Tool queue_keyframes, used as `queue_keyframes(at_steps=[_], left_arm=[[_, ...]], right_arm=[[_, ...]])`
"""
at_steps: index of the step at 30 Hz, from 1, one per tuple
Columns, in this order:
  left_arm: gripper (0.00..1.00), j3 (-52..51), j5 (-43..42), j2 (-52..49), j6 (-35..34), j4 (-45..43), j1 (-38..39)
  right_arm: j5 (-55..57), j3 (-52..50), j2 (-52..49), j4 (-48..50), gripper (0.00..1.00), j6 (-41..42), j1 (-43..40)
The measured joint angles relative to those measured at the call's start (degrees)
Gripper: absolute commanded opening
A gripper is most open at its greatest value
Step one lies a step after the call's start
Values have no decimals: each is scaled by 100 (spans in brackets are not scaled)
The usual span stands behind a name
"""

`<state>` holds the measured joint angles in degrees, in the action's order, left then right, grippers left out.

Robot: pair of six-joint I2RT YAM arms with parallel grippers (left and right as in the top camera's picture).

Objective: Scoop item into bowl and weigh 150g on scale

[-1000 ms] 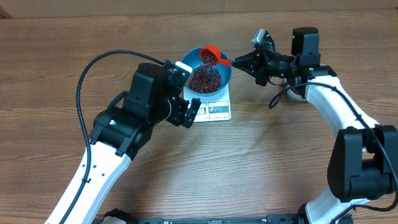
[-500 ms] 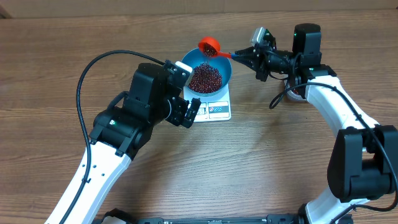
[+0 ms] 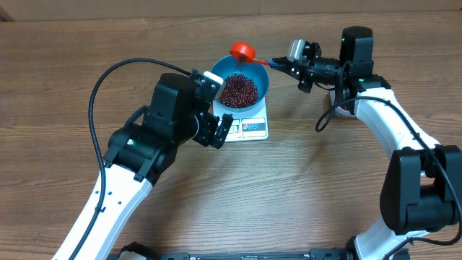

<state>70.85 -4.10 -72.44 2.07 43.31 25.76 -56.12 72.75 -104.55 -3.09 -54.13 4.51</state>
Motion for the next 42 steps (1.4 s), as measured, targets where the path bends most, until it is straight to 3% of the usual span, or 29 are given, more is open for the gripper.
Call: queue_keyframes(at_steps=[6,15,28,35,42], left_arm=[[100,0,0,0,0,0,2],[100,0,0,0,0,0,2],[100,0,0,0,0,0,2],[100,0,0,0,0,0,0],[100,0,-2,0,0,0,0]], right_arm=[[0,0,0,-2,4,-55,2],[0,0,0,4,4,560,0],[2,0,555,-83,4,3845,-706],[422,15,1373,-1244,4,4769,-1360],[1989,24,2214,-2787,4,4894,-1530]])
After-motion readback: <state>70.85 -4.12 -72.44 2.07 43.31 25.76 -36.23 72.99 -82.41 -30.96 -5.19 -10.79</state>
